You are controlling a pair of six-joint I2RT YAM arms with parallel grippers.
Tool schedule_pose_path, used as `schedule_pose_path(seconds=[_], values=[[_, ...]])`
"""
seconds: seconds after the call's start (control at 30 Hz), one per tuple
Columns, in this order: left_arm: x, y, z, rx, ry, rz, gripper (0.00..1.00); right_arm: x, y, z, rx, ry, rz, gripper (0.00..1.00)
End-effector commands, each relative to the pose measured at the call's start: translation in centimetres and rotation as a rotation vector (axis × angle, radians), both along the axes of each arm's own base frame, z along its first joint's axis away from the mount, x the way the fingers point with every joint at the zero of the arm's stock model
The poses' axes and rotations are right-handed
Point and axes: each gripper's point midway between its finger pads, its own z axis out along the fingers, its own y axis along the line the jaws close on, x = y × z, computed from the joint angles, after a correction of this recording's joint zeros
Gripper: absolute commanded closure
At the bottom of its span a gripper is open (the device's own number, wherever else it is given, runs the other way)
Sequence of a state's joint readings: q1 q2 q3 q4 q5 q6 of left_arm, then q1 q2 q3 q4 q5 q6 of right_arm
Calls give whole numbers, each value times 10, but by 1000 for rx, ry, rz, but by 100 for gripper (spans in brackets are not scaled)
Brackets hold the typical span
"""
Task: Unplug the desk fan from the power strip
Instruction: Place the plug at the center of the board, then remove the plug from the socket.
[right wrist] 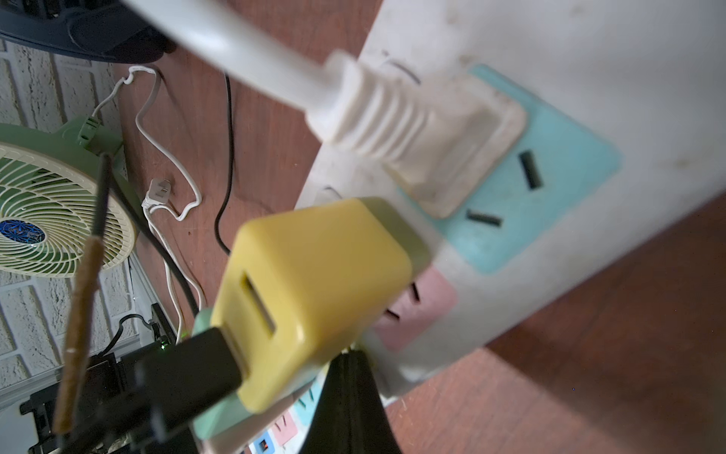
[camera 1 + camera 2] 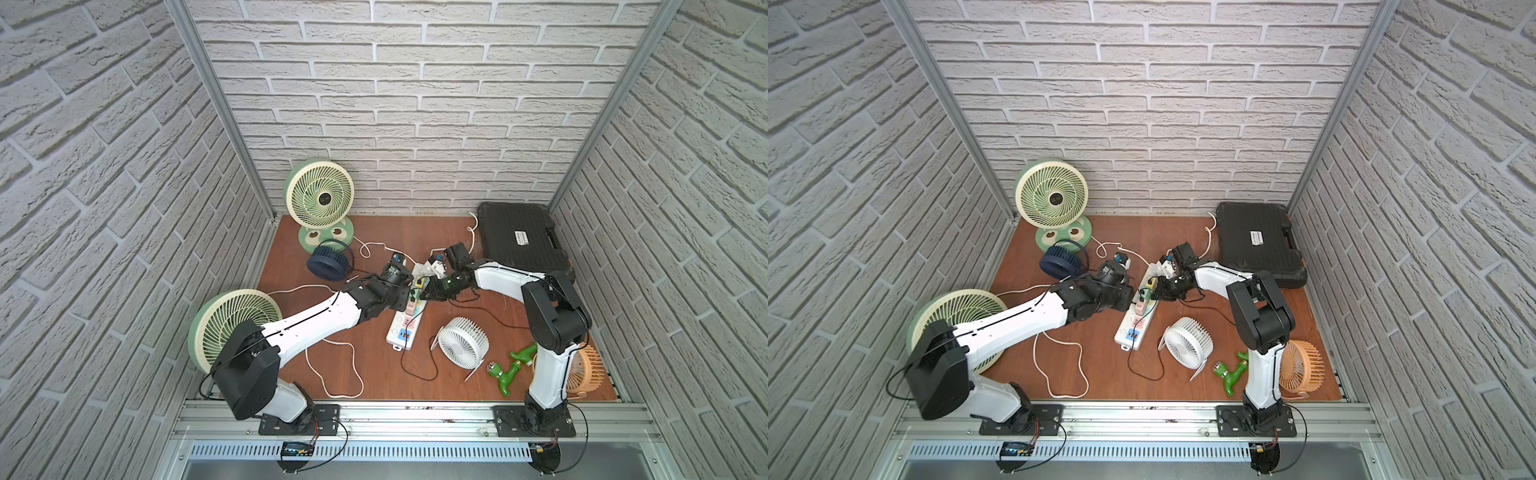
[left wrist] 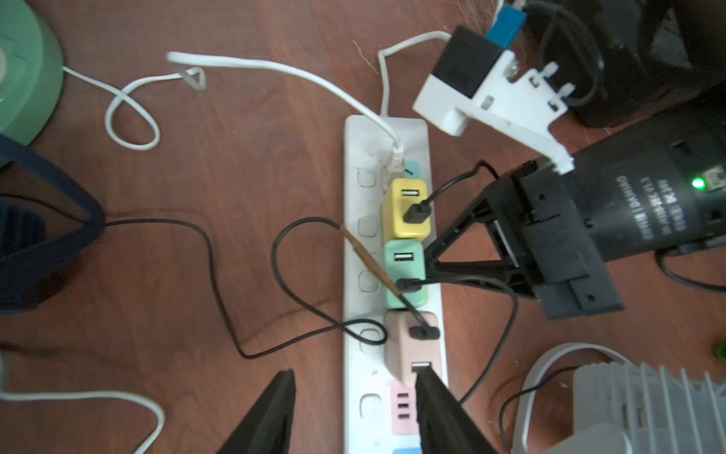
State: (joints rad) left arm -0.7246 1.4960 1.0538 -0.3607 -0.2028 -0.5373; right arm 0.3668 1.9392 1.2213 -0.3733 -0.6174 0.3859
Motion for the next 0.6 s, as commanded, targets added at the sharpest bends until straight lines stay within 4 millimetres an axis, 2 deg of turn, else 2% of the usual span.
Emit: schedule_pose_path(seconds=[0.0,0.3,0.57], values=[[7,-17,1,34,-40,-28,45,1,-4,2,-35,-31,-9,95],[10,-37,-28,90,-4,-48,47,1,-4,0,-33,-27,-11,95],[10,-40,-49,131,18,-41,47,1,-4,-1,-34,-26,-10,95]])
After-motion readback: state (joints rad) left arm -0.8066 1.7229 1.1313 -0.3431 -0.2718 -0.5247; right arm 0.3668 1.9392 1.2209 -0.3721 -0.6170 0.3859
